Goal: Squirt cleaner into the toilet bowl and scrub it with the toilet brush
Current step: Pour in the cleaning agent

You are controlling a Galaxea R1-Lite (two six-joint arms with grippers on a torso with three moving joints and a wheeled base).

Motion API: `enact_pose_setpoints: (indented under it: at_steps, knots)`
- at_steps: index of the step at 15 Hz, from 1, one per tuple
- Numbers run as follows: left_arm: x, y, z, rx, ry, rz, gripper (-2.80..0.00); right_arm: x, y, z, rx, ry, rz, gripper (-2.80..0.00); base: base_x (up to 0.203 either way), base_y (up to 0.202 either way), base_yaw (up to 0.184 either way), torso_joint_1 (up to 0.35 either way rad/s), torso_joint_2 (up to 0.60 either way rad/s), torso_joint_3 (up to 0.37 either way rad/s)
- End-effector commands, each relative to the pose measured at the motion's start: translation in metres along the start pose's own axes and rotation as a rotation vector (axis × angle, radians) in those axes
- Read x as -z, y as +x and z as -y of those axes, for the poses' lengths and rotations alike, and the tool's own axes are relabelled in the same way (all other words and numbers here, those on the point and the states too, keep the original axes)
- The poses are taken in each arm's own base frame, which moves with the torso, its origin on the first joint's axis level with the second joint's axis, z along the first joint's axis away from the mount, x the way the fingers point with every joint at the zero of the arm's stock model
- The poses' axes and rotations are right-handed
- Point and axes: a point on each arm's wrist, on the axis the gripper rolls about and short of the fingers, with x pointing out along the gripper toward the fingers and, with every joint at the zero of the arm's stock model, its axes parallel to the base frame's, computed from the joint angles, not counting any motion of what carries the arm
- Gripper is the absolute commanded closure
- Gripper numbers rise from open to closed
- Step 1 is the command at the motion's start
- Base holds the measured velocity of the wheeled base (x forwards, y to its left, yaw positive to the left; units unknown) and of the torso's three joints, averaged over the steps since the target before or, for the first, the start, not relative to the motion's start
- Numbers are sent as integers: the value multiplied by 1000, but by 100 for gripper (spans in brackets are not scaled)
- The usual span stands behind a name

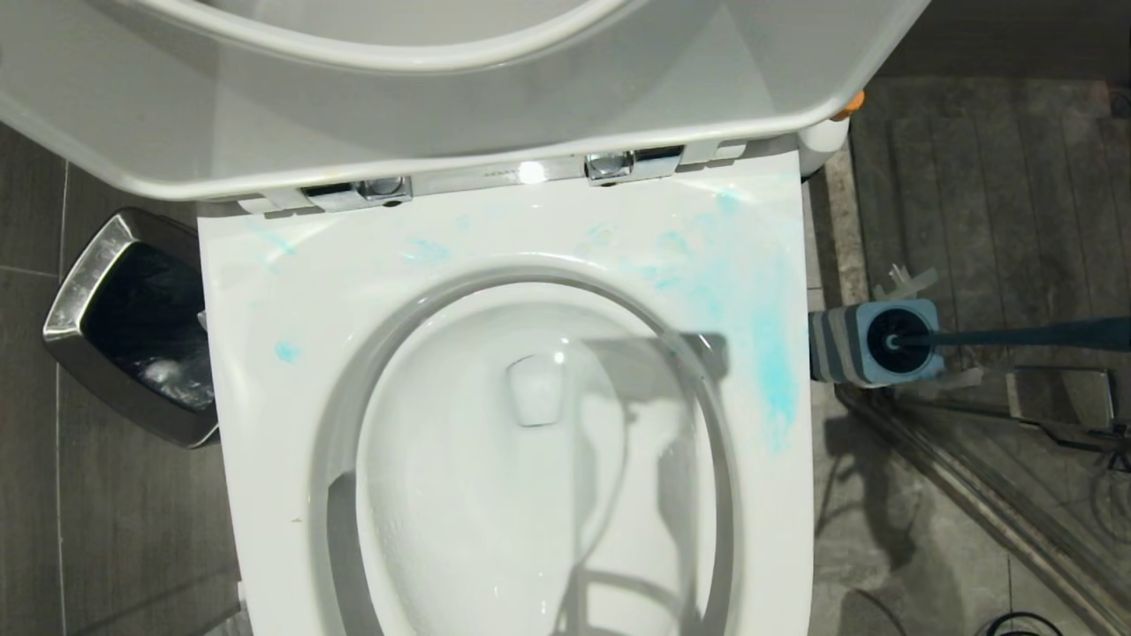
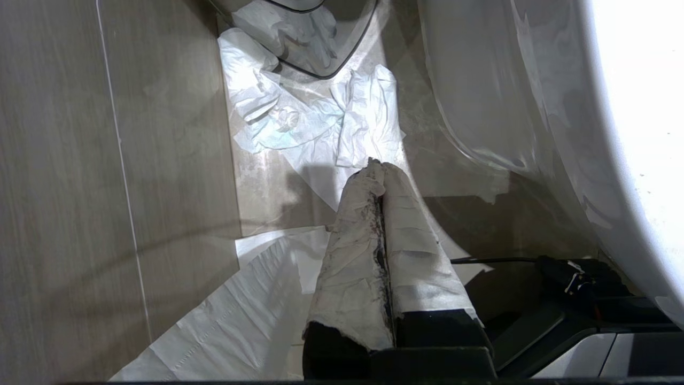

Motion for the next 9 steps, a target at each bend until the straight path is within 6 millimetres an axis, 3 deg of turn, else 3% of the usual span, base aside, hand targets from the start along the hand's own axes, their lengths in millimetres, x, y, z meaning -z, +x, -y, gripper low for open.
enact_pose_setpoints:
  at_steps: [1,4,7,9]
  knots:
    - [0,0,0,0,-1,-1,0,-23,95,7,-18,-7,-154,0,0,0,0,0,0,0]
    - [0,0,0,0,-2,0,0,-55,165,7,-56,-41,-23,0,0,0,0,0,0,0]
    - [0,0,0,0,1,0,0,-78,188,-21,-177,-59,89,0,0,0,0,0,0,0]
    - [0,0,0,0,1,-2,0,-91,201,-39,-164,-55,115,0,0,0,0,0,0,0]
